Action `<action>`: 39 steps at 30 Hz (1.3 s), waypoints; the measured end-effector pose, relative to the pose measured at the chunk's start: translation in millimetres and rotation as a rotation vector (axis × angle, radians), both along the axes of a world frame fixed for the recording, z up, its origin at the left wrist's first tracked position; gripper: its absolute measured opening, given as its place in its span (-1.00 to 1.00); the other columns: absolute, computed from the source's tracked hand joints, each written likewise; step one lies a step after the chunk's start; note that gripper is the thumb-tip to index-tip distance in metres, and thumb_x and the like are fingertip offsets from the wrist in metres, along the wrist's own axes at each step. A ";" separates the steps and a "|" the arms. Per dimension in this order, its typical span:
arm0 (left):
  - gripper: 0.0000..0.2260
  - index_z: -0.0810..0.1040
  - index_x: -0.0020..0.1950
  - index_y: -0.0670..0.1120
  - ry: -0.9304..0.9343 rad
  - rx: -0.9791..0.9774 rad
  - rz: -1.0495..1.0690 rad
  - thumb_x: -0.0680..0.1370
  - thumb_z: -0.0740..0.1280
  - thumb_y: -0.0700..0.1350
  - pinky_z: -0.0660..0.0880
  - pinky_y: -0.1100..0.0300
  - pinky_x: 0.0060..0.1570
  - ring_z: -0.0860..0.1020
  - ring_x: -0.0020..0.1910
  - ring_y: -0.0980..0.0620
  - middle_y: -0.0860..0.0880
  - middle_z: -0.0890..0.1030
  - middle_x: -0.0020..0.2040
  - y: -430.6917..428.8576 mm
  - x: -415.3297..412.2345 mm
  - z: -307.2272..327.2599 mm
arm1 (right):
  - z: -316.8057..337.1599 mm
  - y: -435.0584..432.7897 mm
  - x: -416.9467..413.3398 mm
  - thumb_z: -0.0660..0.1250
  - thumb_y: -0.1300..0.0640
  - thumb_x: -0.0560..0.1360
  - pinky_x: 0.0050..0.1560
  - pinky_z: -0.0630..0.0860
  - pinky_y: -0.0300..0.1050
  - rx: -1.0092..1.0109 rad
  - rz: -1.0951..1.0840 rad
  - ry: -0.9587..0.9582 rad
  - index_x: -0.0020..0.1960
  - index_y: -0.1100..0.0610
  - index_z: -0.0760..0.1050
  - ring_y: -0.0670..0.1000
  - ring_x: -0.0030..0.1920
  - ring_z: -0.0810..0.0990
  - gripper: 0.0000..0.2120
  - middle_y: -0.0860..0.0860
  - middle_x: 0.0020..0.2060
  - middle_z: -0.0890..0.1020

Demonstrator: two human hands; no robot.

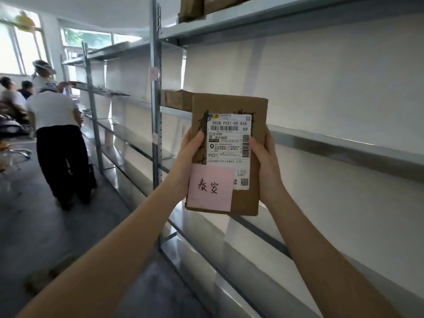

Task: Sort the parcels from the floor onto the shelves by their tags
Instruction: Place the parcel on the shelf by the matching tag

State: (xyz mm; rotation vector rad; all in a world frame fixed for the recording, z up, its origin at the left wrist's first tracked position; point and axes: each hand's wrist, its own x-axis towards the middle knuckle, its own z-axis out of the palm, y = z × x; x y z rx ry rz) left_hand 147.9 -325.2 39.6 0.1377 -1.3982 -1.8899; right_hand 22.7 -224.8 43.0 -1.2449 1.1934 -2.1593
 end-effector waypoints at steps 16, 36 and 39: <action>-0.48 0.33 0.41 -0.08 -0.075 0.200 0.268 0.49 0.25 0.06 0.60 0.15 -0.30 0.68 -0.20 -0.02 -0.12 0.64 0.03 -212.2 28.4 -66.1 | -66.0 -246.7 9.6 0.26 0.12 0.55 -0.02 0.60 -0.14 0.115 0.233 -0.038 0.48 -0.05 0.17 0.02 0.15 0.61 -0.46 0.03 0.28 0.53; -0.43 0.35 0.40 -0.04 -0.216 0.349 0.115 0.43 0.29 0.15 0.60 0.11 -0.28 0.67 -0.14 -0.08 -0.17 0.64 0.10 -459.5 -81.8 -120.3 | -121.6 -481.7 -94.9 0.33 0.05 0.39 0.05 0.59 -0.08 0.227 0.097 -0.170 0.46 -0.04 0.22 0.03 0.16 0.61 -0.33 0.03 0.28 0.54; -0.45 0.31 0.41 -0.03 -0.207 0.298 0.048 0.46 0.30 0.12 0.61 0.08 -0.17 0.66 -0.05 -0.10 -0.17 0.63 0.13 -496.8 -94.7 -134.8 | -136.7 -507.0 -102.3 0.33 0.10 0.43 0.04 0.60 -0.09 0.238 0.040 -0.234 0.46 -0.03 0.22 0.04 0.16 0.60 -0.37 0.06 0.29 0.53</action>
